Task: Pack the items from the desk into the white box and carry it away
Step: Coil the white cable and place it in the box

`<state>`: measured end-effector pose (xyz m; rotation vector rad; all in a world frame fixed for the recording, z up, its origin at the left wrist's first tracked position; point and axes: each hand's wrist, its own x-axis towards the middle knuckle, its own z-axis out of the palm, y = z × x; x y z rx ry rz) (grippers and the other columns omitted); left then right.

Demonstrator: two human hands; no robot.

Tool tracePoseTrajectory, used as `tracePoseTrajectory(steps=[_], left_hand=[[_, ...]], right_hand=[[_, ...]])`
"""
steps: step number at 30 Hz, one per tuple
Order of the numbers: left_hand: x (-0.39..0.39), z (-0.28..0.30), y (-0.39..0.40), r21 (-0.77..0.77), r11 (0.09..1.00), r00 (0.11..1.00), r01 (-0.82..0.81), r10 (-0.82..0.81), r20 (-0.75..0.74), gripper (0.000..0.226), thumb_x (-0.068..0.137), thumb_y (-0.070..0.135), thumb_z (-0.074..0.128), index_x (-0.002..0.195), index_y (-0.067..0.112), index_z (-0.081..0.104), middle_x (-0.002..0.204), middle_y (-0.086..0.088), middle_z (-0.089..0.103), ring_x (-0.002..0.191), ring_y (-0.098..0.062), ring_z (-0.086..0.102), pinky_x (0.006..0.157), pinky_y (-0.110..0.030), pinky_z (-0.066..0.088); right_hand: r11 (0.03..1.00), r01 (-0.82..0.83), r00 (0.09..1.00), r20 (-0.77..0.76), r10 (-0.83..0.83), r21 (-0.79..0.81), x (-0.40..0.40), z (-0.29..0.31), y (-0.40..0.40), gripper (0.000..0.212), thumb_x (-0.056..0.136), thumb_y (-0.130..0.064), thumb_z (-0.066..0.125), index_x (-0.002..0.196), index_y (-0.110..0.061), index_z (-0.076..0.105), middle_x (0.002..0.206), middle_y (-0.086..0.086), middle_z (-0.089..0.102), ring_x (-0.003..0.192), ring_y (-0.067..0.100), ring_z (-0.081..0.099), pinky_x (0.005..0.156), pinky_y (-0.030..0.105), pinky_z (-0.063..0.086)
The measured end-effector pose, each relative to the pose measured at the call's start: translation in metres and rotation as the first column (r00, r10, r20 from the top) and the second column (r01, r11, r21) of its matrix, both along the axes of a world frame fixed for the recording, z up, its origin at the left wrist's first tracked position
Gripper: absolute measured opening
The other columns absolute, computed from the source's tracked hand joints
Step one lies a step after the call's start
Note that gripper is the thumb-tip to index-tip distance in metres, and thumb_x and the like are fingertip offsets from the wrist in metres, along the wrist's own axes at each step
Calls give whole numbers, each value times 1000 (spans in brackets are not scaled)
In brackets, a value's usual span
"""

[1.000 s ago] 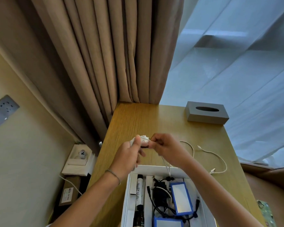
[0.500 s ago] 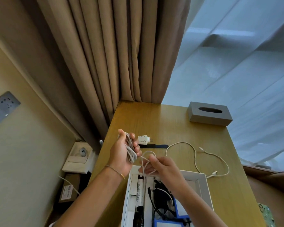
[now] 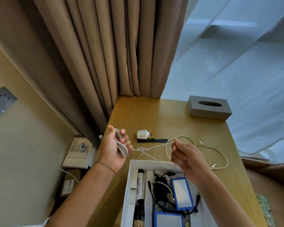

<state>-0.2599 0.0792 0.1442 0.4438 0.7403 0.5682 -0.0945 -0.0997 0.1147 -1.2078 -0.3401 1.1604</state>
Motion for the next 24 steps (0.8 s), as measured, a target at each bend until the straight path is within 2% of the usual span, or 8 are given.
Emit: tracePoseTrajectory(steps=[3, 6, 10, 14, 17, 19, 21, 24], left_hand=[[-1, -4, 4, 1, 998, 997, -70, 70, -15, 58, 102, 59, 29, 68, 16, 48, 52, 4, 34, 42, -9, 28, 41, -21, 27], [-1, -7, 3, 49, 996, 994, -74, 78, -71, 59, 102, 60, 28, 69, 16, 49, 53, 3, 34, 43, -9, 29, 41, -22, 27], [-1, -9, -13, 236, 964, 970, 120, -64, -233, 49, 100, 55, 41, 72, 17, 54, 58, 1, 46, 45, -10, 40, 44, -21, 35], [1, -9, -33, 444, 835, 911, 326, -151, -385, 19, 91, 22, 70, 78, 19, 56, 85, -4, 70, 74, -17, 63, 63, -27, 50], [2, -11, -42, 513, 693, 840, 507, -261, -476, 38, 77, -6, 78, 89, 14, 49, 98, -9, 71, 84, -17, 66, 72, -27, 56], [3, -10, -47, 527, 628, 799, 573, -284, -530, 40, 75, -12, 77, 91, 11, 48, 93, -11, 69, 83, -17, 68, 76, -28, 57], [5, -10, -49, 539, 641, 806, 546, -225, -548, 35, 79, -11, 74, 87, 11, 49, 87, -14, 66, 83, -20, 69, 79, -31, 58], [8, -9, -50, 463, 782, 868, 416, -190, -459, 29, 85, -9, 69, 83, 12, 49, 84, -22, 58, 73, -25, 65, 68, -30, 57]], right_hand=[[989, -130, 988, 76, 135, -64, 3, 1, -2, 29, 100, -26, 55, 79, -10, 67, 56, -2, 33, 49, 14, 26, 52, 25, 27], [995, -101, 995, 20, 101, 5, 6, 3, -4, 25, 98, -25, 55, 83, -9, 67, 52, -5, 33, 45, 11, 25, 50, 24, 27], [989, -9, 994, -104, 25, 146, -2, 4, 1, 27, 100, -22, 51, 99, -3, 71, 46, -6, 30, 41, 10, 23, 46, 23, 29], [972, -74, 982, -153, 110, 222, -5, 10, 8, 36, 102, -20, 48, 127, 1, 63, 49, -5, 36, 45, 11, 24, 49, 24, 29], [961, -118, 978, -141, 156, 251, -1, 19, 15, 38, 97, -24, 54, 126, -3, 65, 54, -3, 45, 46, 10, 38, 51, 24, 35], [962, -134, 983, -87, 159, 238, 0, 23, 20, 38, 97, -28, 55, 122, -4, 69, 61, 0, 52, 53, 13, 48, 57, 26, 43], [972, -132, 990, -23, 138, 192, 0, 25, 21, 40, 100, -34, 50, 120, -6, 71, 71, 4, 59, 66, 16, 57, 68, 29, 50], [990, -70, 998, 17, 68, 119, 1, 19, 19, 41, 105, -32, 42, 116, -7, 72, 84, 10, 66, 80, 22, 64, 78, 33, 54]])
